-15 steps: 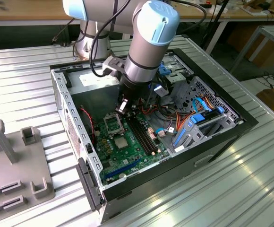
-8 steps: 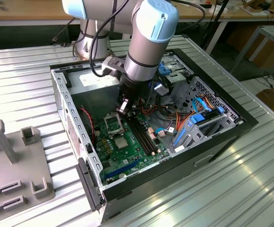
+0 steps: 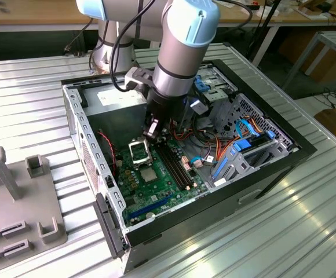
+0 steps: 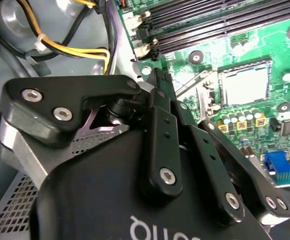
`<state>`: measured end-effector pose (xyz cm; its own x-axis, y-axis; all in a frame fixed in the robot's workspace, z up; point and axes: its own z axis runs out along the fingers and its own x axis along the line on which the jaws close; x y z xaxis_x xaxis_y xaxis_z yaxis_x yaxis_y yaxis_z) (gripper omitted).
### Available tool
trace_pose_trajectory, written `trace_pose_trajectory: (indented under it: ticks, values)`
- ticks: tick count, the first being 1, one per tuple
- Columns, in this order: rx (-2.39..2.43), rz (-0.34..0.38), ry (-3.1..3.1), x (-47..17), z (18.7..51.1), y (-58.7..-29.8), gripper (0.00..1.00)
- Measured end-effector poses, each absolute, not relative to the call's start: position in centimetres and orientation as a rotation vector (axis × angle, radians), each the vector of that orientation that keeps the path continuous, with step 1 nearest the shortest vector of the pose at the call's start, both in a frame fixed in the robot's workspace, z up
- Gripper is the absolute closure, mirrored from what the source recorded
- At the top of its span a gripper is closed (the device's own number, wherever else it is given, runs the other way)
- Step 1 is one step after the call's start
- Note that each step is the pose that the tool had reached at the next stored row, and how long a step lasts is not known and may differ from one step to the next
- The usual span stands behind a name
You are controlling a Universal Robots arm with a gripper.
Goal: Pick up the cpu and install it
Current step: 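Close the cpu cover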
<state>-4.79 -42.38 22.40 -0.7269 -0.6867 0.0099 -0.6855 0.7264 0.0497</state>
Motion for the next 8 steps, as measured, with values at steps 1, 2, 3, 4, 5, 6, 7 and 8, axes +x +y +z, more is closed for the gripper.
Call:
trace_pose_trajectory:
  ticks: [1,2,3,4,5,6,7,8]
  values:
    - [1.151,-0.054,-2.890,-4.78,22.44,-42.38,0.89]
    - [1.151,-0.044,-2.887,-4.78,22.49,-42.38,0.89]
    - [1.152,-0.037,-2.885,-4.78,22.53,-42.38,0.89]
    - [1.153,-0.031,-2.883,-4.78,22.61,-42.39,0.89]
    - [1.155,-0.027,-2.881,-4.78,22.73,-42.39,0.89]
    - [1.156,-0.025,-2.880,-4.78,22.82,-42.38,0.89]
    - [1.158,-0.025,-2.879,-4.78,22.93,-42.38,0.89]
    - [1.160,-0.025,-2.879,-4.78,23.01,-42.38,0.89]
